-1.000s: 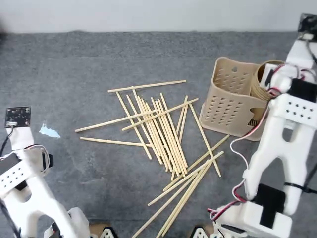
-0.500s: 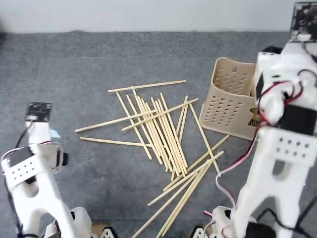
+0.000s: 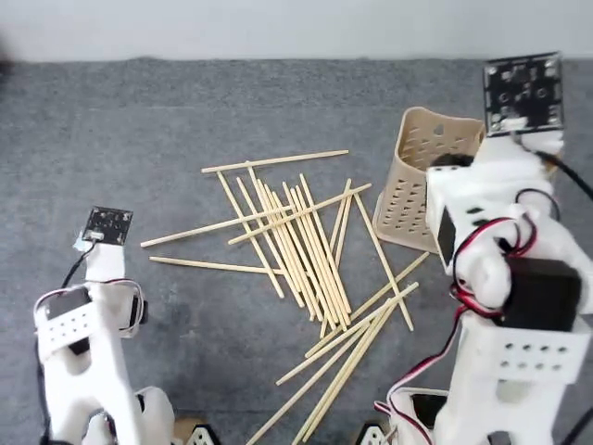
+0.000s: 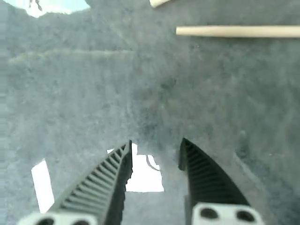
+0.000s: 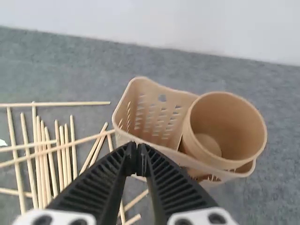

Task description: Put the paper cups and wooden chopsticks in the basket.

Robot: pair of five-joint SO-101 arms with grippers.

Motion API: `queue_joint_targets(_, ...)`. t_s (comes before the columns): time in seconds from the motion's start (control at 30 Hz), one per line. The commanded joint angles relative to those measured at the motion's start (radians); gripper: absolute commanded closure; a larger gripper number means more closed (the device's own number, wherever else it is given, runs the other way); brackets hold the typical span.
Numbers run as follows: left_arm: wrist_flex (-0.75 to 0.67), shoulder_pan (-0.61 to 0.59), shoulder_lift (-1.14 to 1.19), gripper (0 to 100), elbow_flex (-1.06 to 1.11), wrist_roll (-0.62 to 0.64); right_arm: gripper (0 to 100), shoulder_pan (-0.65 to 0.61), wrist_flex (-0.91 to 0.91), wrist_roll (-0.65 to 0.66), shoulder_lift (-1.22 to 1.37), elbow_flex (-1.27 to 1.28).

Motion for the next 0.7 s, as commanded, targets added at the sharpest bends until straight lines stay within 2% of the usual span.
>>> queue_joint_targets(0.0,-0.018,0.026,-0.17,86,0.054,-0.005,98.7,-0.008,0.058,-0.005,-0.025,-0.003)
queue_joint_targets(0.2,0.009,0.055,-0.624,86,0.26,0.005,98.8,-0.033,0.125,-0.069,-0.024,-0.003)
queue_joint_targets(0.43,0.272,0.058,-1.097,86,0.358,0.005,98.8,-0.166,0.266,-0.08,-0.019,-0.002)
queue_joint_targets(0.5,0.328,0.058,-1.206,86,0.387,0.005,98.7,-0.206,0.308,-0.129,-0.019,0.015)
queue_joint_targets(0.67,0.327,0.057,-1.18,86,0.401,0.003,98.7,-0.251,0.32,-0.239,-0.03,0.207)
